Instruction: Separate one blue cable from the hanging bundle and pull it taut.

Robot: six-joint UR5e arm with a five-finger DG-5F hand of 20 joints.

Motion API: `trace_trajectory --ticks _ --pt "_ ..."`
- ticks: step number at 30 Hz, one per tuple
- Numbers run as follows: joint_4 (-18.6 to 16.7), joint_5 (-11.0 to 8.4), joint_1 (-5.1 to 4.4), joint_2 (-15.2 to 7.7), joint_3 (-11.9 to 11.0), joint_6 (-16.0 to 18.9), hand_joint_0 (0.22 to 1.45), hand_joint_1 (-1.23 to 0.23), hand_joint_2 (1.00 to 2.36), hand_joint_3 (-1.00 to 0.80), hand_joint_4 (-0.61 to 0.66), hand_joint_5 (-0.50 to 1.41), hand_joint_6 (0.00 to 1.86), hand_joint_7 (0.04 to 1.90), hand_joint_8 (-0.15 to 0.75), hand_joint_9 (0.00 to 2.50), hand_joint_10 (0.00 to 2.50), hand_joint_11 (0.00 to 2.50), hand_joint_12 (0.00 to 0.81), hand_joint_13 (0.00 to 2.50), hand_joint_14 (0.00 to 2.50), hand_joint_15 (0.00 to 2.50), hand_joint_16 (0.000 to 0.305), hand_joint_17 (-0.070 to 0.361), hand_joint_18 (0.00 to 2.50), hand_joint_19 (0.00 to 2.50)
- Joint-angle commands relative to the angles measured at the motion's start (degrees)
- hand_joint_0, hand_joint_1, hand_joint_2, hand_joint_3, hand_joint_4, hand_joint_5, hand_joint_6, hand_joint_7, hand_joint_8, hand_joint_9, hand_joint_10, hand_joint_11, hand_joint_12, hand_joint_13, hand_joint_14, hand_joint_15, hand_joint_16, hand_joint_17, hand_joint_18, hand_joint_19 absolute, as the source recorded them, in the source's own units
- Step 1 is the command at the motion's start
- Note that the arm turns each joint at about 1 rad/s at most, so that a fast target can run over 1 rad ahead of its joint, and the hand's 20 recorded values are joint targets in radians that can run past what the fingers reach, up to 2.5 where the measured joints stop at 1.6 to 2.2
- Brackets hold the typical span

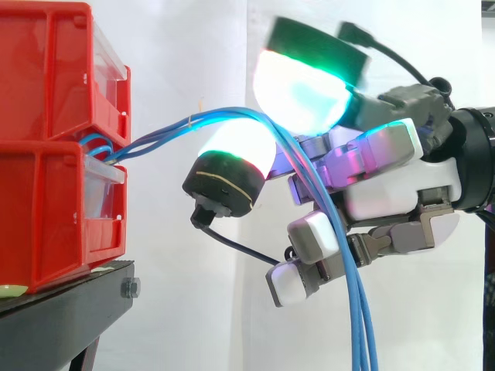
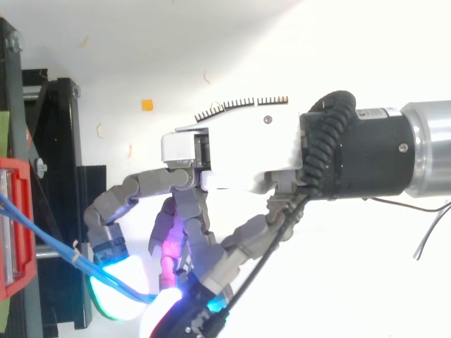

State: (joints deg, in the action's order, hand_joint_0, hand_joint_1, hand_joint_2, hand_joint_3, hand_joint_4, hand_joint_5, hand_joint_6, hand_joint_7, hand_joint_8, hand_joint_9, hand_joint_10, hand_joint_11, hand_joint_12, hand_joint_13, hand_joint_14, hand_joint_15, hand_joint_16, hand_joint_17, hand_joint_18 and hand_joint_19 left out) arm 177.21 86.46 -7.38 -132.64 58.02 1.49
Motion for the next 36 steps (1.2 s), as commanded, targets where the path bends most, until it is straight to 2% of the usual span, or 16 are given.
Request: trace_trajectory --ticks 1,6,8,10,15,21,28,36 --pt "0.15 0.02 0.00 0.01 -0.01 0.00 0.68 -0.99 1.00 -0.50 -0.03 0.14 0.50 1.28 0.080 1.77 0.01 0.18 0.229 1.15 0.01 0.39 0.043 0.096 0.70 0.54" --pt "0.15 0.02 0.00 0.01 -0.01 0.00 0.63 -0.94 1.00 -0.50 -0.03 0.14 0.50 1.28 0.077 1.77 0.01 0.19 0.226 1.17 0.01 0.39 0.043 0.096 0.70 0.53" --pt "0.15 0.02 0.00 0.01 0.07 0.00 0.53 -0.79 1.00 -0.50 0.03 0.14 0.50 1.31 0.100 1.76 0.01 0.16 0.239 1.18 0.01 0.39 0.048 0.108 0.72 0.51" --pt "0.15 0.02 0.00 0.01 -0.01 0.00 0.45 -0.72 1.00 -0.50 0.06 0.14 0.50 1.31 0.121 1.77 0.00 0.13 0.264 1.20 0.01 0.37 0.057 0.128 0.77 0.47" --pt "0.15 0.02 0.00 0.01 0.07 0.00 0.40 -0.69 1.00 -0.50 0.07 0.14 0.50 1.29 0.140 1.79 0.00 0.09 0.274 1.22 0.01 0.34 0.063 0.142 0.79 0.44" --pt "0.15 0.11 0.00 0.01 -0.01 0.00 0.48 -0.74 1.00 -0.50 0.02 0.14 0.50 1.29 0.110 1.80 0.01 0.13 0.243 1.20 0.01 0.37 0.054 0.123 0.72 0.49" --pt "0.15 0.11 0.09 -0.08 -0.01 0.00 0.60 -0.68 1.00 -0.50 -0.02 0.14 0.50 1.29 0.096 1.78 0.01 0.17 0.230 1.17 0.02 0.39 0.046 0.103 0.67 0.53" --pt "0.15 -0.07 0.09 0.01 -0.01 0.00 0.68 -0.71 1.00 -0.46 0.05 0.14 0.50 1.31 0.087 1.80 0.01 0.17 0.225 1.18 0.01 0.40 0.046 0.104 0.68 0.53"
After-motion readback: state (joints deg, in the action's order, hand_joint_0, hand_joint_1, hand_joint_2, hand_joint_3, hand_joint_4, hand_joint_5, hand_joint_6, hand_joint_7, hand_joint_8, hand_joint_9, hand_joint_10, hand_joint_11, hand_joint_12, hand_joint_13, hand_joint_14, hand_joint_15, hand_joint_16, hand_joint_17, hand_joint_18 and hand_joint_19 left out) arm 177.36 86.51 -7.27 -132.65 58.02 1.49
